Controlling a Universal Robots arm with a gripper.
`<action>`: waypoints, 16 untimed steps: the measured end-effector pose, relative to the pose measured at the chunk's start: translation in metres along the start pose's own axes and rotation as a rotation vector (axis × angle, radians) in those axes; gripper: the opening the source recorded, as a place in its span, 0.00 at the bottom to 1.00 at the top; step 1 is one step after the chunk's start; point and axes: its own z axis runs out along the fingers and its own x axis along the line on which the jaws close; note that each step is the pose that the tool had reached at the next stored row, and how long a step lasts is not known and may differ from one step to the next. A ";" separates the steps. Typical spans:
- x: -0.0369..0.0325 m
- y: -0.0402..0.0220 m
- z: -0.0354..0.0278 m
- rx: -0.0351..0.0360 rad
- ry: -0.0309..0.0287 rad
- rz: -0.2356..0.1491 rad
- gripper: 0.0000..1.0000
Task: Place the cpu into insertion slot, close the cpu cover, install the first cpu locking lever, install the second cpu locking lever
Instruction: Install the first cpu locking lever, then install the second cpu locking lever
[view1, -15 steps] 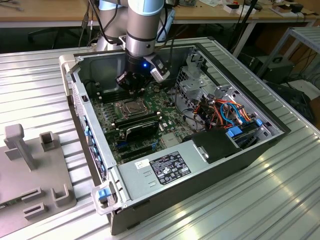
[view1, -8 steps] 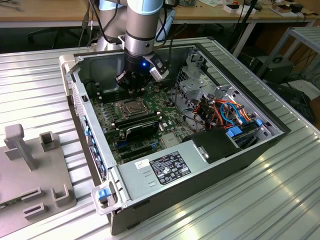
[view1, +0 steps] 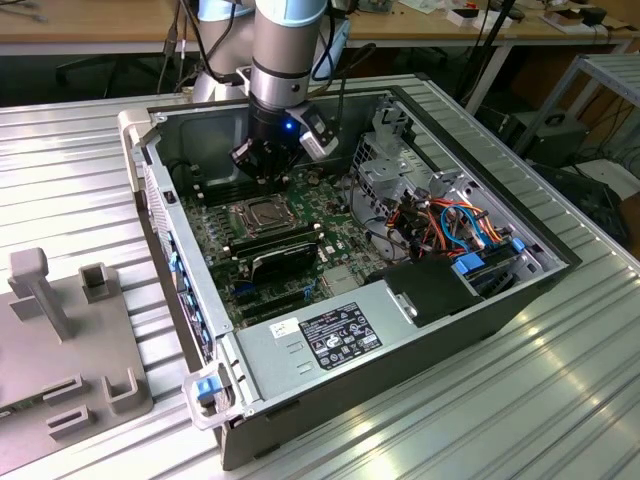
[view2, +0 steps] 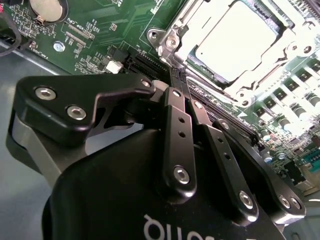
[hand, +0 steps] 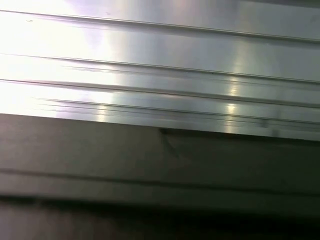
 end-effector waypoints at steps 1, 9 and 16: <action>0.0000 -0.0001 -0.0009 0.0001 0.0001 0.000 0.11; 0.0008 -0.0052 -0.0036 0.0002 0.0002 -0.002 0.11; 0.0008 -0.0053 -0.0036 -0.0054 -0.0004 -0.002 0.11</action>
